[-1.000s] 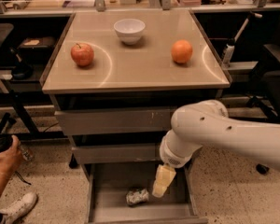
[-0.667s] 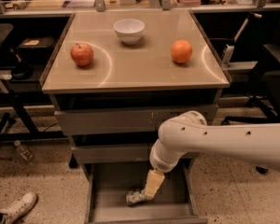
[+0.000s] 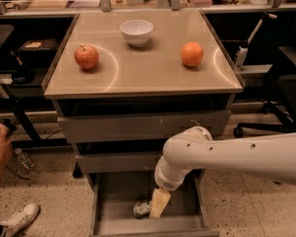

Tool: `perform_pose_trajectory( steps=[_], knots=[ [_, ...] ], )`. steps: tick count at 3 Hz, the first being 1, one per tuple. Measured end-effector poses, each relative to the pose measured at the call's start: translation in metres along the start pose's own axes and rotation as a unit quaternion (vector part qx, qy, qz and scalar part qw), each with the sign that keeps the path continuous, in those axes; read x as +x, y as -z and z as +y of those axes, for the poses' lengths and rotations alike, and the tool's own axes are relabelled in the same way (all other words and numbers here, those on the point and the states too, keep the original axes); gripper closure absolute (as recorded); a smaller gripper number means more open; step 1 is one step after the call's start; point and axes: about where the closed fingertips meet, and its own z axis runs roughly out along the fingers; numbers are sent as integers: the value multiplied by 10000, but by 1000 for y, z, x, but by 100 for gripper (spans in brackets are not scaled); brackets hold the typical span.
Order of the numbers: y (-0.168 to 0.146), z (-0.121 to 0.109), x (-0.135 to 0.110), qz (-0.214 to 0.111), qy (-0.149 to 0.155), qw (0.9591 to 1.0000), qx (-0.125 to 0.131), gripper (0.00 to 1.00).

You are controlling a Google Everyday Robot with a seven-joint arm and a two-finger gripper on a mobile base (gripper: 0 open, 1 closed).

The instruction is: Pick 7up can from bottom drawer and place on counter

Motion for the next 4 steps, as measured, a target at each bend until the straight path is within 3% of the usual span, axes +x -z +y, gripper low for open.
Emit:
perform_pose_trajectory(
  steps=[1,2,3,4],
  knots=[
    [-47,12,11,-112,-37,9998,-129,0],
    [-91,6,23,-236,-141,9992,-274,0],
    [-100,11,25,-233,-178,9989,-369,0],
    [-113,0,32,-263,-314,9985,-362,0]
  ],
)
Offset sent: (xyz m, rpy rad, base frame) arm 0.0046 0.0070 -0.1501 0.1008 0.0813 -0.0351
